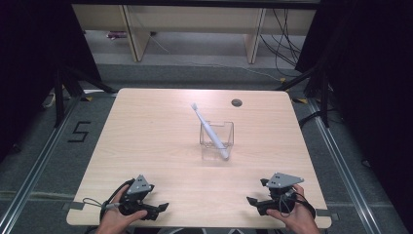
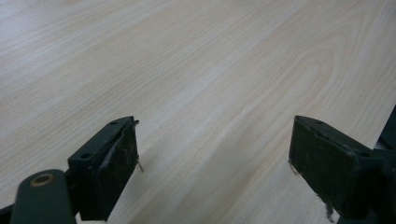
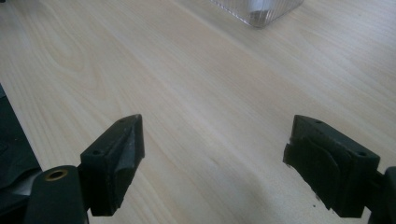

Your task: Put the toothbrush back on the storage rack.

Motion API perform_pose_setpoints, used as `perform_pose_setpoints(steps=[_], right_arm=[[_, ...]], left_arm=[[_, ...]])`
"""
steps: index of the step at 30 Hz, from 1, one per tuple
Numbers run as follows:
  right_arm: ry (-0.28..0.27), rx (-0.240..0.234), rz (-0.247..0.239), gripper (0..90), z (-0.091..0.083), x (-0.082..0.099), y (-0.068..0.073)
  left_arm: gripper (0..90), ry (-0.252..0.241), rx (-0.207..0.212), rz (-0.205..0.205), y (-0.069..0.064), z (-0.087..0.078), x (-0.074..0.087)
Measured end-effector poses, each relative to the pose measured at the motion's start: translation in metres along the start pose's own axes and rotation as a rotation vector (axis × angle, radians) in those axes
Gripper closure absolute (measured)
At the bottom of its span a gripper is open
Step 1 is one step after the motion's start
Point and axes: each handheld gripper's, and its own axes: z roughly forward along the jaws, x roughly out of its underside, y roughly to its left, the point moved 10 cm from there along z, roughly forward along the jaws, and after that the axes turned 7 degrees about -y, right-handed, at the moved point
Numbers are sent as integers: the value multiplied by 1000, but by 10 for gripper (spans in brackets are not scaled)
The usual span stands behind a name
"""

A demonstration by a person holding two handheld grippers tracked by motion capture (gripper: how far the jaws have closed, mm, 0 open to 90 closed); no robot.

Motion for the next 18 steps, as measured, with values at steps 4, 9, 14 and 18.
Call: perform_pose_setpoints(steps=[4,9,14,18], right_arm=[[9,2,-3,193,0,3,1],[19,-7,-9,194,1,7,6],[17,-24,-7,193,1,8,10],[12,-29,4,188,0,9,12]], left_arm=[[149,0,0,0,0,0,0],[149,0,0,2,0,0,0],[149,0,-1,2,0,0,0],[149,-3,7,-16,-3,0,0]])
